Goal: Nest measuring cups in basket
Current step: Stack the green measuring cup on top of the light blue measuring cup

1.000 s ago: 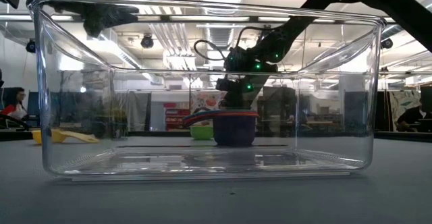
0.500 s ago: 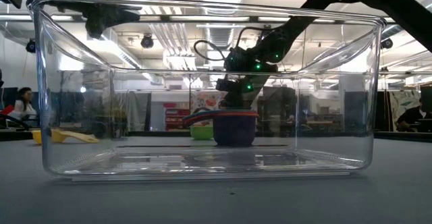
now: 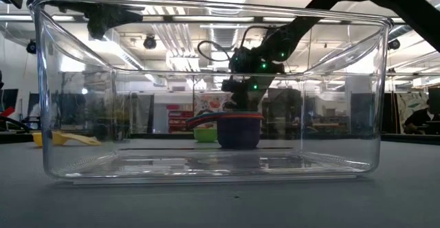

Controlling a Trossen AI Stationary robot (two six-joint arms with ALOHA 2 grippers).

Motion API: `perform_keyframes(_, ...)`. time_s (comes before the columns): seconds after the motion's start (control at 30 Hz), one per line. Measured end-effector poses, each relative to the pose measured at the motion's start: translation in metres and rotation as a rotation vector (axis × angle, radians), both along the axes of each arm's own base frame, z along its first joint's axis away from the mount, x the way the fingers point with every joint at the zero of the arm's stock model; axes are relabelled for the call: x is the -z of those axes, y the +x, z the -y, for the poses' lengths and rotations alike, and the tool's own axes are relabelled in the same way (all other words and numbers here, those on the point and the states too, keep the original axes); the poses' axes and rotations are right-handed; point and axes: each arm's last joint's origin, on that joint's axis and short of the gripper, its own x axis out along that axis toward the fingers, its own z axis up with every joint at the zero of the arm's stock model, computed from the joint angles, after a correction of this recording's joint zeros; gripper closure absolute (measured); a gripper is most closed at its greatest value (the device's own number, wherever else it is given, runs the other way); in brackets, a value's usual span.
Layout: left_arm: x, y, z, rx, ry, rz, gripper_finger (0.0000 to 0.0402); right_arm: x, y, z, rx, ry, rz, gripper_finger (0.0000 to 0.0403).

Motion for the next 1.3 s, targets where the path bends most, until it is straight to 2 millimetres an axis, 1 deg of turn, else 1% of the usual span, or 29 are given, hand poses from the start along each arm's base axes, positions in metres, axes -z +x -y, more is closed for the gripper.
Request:
perform_keyframes(0.1, 0.001, 0.001, 0.0, 0.0, 0.0, -0.005, 0.0241, -0.017, 0.0, -0.005, -0.003, -0.015, 0.043, 0.0275)
perform_keyframes(0.17, 0.001, 0.001, 0.0, 0.0, 0.0, -0.009, 0.0241, -0.022, 0.002, -0.009, -0.014, -0.015, 0.065, 0.027)
perform_keyframes(0.3, 0.001, 0.002, 0.0, 0.0, -0.001, -0.01, 0.0241, -0.022, 0.011, -0.021, -0.078, 0.006, 0.096, 0.0256)
perform_keyframes(0.47, 0.001, 0.002, 0.0, 0.0, -0.001, -0.013, 0.0241, -0.016, 0.023, -0.041, -0.181, -0.034, 0.074, 0.0235)
perform_keyframes(0.57, 0.002, 0.002, 0.0, 0.0, -0.001, -0.013, 0.0241, -0.017, 0.027, -0.047, -0.194, -0.081, 0.074, 0.0225)
perform_keyframes(0.7, 0.002, 0.002, 0.0, 0.0, -0.001, -0.013, 0.0241, -0.019, 0.029, -0.047, -0.178, -0.087, 0.092, 0.0218)
perform_keyframes(0.8, 0.002, 0.002, 0.0, 0.0, -0.001, -0.013, 0.0241, -0.016, 0.03, -0.046, -0.177, -0.084, 0.094, 0.0218)
perform_keyframes(1.1, 0.002, 0.003, 0.0, 0.0, -0.001, -0.017, 0.0241, 0.009, 0.037, -0.045, -0.172, -0.052, 0.073, 0.0218)
perform_keyframes(1.3, 0.003, 0.004, 0.0, 0.0, -0.001, -0.021, 0.0241, 0.012, 0.039, -0.044, -0.14, -0.053, 0.072, 0.0218)
